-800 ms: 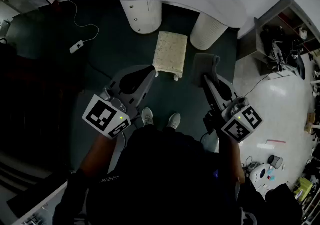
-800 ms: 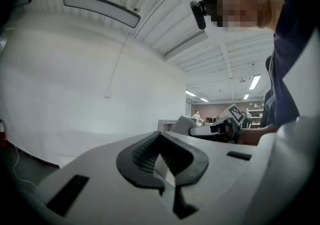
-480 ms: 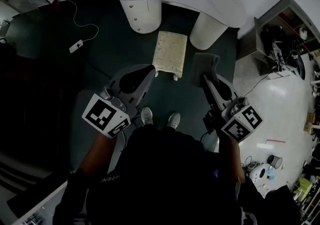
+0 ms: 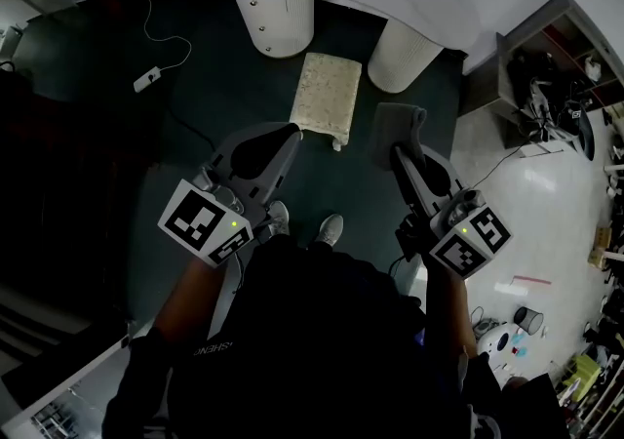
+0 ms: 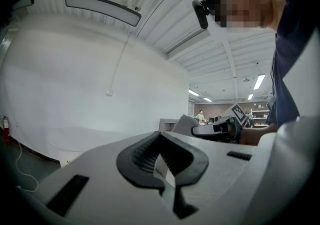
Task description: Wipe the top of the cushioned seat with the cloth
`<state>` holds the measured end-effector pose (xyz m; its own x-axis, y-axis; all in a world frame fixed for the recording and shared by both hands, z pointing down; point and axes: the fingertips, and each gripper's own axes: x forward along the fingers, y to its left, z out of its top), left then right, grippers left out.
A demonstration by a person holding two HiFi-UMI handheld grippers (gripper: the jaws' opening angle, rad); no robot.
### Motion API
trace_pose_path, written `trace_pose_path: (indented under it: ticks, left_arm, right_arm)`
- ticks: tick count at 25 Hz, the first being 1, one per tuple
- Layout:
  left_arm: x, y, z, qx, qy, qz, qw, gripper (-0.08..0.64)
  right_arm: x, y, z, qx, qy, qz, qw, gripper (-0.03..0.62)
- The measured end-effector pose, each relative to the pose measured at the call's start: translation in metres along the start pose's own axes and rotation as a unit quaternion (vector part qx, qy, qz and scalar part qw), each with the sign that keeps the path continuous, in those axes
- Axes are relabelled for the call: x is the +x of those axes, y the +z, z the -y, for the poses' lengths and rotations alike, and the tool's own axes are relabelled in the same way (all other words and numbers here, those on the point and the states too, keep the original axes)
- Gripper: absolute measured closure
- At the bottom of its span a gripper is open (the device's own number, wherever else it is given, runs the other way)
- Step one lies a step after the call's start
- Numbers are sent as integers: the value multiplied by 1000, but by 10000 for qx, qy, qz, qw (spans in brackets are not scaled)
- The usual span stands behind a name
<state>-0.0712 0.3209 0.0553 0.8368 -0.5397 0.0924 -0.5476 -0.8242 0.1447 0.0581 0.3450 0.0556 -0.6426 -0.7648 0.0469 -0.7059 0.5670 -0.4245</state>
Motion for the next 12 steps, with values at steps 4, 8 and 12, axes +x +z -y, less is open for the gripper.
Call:
trace_pose_path:
  ticks: [4, 8, 12]
  left_arm:
    - [5, -1, 19, 5, 98, 17, 10000, 552]
    - [11, 3, 32, 39, 179, 16, 9998, 552]
    - [3, 2, 39, 110, 194, 6, 9998, 552]
  right_arm:
    - [-18, 2, 6, -9, 107, -26, 9999, 558]
    - [-30, 8, 10, -26, 203, -7, 9998, 558]
    - [-38, 3, 3, -15, 235, 5, 9997, 559]
